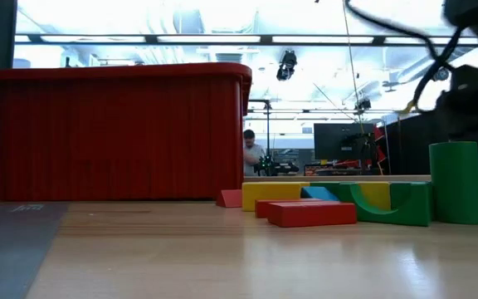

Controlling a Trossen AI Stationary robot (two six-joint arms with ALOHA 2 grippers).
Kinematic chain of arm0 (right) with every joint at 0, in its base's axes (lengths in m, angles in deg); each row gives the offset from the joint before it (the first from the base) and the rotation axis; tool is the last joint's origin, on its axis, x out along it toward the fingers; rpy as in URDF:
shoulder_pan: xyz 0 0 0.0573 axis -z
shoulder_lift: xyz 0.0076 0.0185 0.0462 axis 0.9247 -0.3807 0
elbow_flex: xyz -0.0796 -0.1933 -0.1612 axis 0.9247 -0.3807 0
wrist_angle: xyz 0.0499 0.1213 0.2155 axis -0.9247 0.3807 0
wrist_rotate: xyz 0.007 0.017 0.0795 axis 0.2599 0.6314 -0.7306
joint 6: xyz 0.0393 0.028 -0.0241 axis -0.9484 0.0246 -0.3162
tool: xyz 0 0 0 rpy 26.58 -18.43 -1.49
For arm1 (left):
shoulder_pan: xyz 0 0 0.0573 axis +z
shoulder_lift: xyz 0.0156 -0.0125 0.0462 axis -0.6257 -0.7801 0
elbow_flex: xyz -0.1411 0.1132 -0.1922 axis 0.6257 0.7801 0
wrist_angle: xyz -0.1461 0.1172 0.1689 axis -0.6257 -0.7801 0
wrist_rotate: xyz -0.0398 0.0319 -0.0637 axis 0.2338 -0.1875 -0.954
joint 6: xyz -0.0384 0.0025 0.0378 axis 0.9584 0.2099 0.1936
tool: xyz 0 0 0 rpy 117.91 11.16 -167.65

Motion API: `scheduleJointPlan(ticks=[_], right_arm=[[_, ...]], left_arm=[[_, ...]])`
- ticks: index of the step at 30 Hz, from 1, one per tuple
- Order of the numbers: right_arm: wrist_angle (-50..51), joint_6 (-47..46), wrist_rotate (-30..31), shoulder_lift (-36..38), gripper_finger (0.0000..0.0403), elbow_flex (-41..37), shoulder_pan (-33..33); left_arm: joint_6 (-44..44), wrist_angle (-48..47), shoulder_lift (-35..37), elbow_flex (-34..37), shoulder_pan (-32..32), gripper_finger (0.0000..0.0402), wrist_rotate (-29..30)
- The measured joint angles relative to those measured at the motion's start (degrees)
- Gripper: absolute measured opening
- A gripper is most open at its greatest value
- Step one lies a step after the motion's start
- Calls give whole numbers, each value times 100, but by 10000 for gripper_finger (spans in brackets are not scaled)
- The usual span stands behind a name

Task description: Sort blocks

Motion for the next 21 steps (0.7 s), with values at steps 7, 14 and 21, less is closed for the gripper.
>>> scheduleJointPlan(ticks=[7, 14, 21], right_arm=[[-845, -725, -6, -292, 199, 3, -764], [-1993, -1163, -51, -904, 199, 116, -1215], [-1906, -487, -62, -1473, 199, 859, -1310]], left_arm=[[19, 0, 0, 0, 2, 0, -1], [159, -2, -2, 0, 2, 0, -4], [211, -4, 0, 0, 2, 0, -4]])
